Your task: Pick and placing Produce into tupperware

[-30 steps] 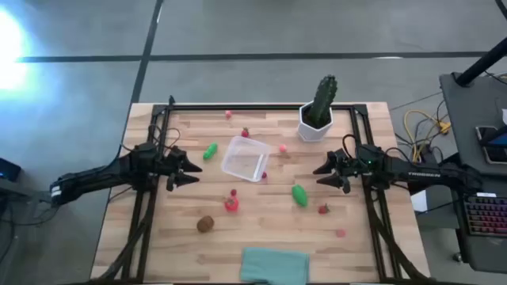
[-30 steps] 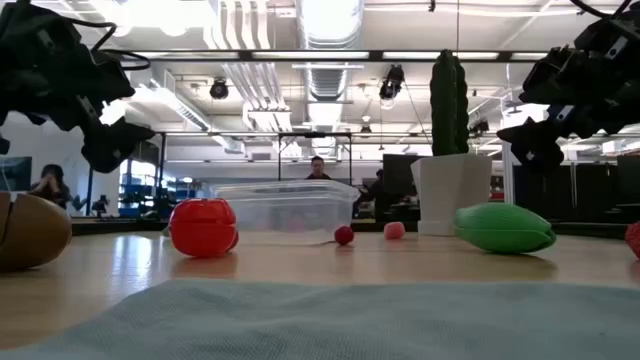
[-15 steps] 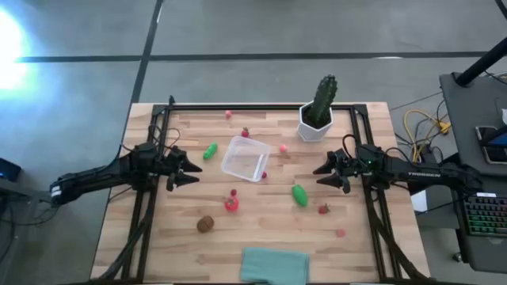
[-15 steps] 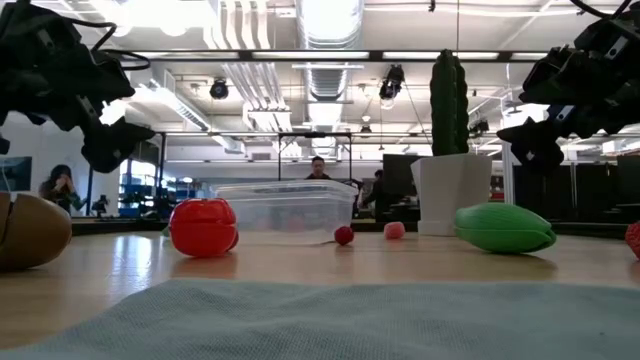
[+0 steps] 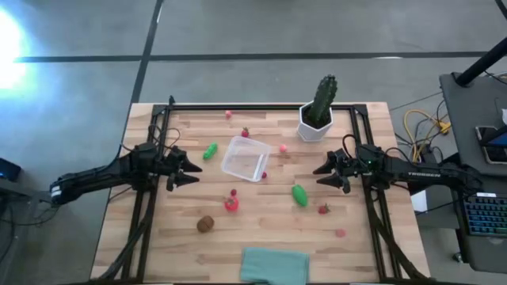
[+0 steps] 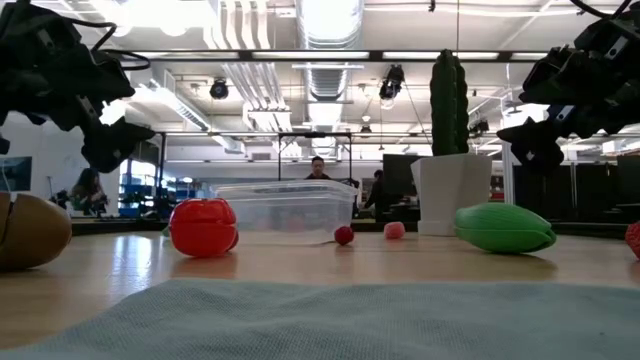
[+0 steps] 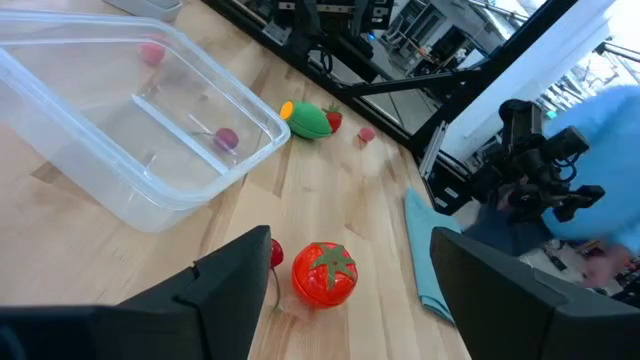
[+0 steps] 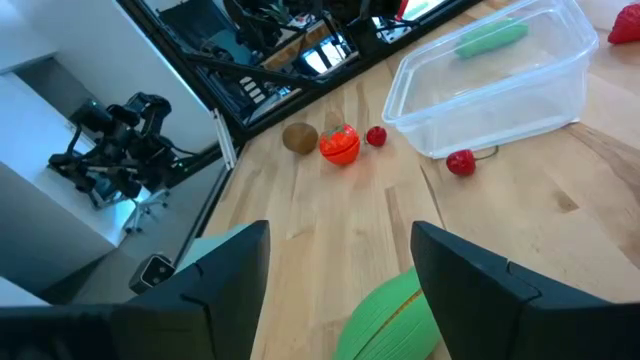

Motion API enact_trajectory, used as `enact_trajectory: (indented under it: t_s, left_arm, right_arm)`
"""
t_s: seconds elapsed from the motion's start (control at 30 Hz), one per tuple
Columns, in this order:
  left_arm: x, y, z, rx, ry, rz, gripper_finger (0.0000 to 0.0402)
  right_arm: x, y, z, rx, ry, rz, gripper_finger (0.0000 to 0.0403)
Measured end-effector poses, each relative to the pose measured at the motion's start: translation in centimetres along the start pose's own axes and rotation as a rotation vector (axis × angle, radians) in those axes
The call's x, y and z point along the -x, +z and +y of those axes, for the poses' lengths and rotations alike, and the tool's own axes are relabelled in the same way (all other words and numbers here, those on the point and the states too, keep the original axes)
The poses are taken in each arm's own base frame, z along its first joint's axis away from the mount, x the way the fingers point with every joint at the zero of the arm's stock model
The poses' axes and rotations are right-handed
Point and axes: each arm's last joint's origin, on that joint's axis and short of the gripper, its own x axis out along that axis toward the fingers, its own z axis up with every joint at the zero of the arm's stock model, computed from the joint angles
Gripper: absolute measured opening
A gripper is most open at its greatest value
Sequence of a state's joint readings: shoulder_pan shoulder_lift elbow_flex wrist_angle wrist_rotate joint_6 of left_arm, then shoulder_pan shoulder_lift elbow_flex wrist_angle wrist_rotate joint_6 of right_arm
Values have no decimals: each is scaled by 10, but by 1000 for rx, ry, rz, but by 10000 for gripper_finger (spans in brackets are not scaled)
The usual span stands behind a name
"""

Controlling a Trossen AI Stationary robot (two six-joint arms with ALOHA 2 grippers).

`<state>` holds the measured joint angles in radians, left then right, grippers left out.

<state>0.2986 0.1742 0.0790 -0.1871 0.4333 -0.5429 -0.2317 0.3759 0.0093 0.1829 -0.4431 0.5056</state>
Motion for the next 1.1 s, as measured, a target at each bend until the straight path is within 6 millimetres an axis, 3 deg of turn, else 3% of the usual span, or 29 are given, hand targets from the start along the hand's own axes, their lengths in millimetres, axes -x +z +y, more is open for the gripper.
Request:
enact_trajectory:
  t_s: [0.17, 0.37, 0.53, 0.57, 0.63, 0.77, 0.87, 1.03, 1.1]
  left_arm:
    - [0, 0, 0, 0, 0, 0, 261]
    - [0, 0, 0, 0, 0, 0, 261]
    - [0, 1, -1, -7, -8, -13, 261]
    - [0, 1, -1, -10, -11, -18, 261]
    - [0, 2, -1, -15, -18, -28, 261]
    - [0, 3, -1, -19, -22, -35, 261]
    - [-1, 3, -1, -21, -24, -39, 261]
    - [-1, 3, -1, -23, -26, -42, 261]
    - [-1, 3, -1, -23, -26, -42, 261]
  right_arm:
    - [0, 5, -2, -38, -101, -98, 235]
    - [1, 6, -2, -647, -95, -170, 235]
    - [1, 7, -8, -723, -205, -283, 235]
    - [1, 9, -7, -761, -182, -301, 235]
    - [1, 18, 1, -636, -61, -323, 235]
    - [3, 50, 33, -519, 153, -281, 235]
    - [7, 83, 66, -470, 37, -113, 235]
    - [30, 105, 105, -366, -509, 496, 235]
    - [36, 116, 120, -305, -639, 634, 235]
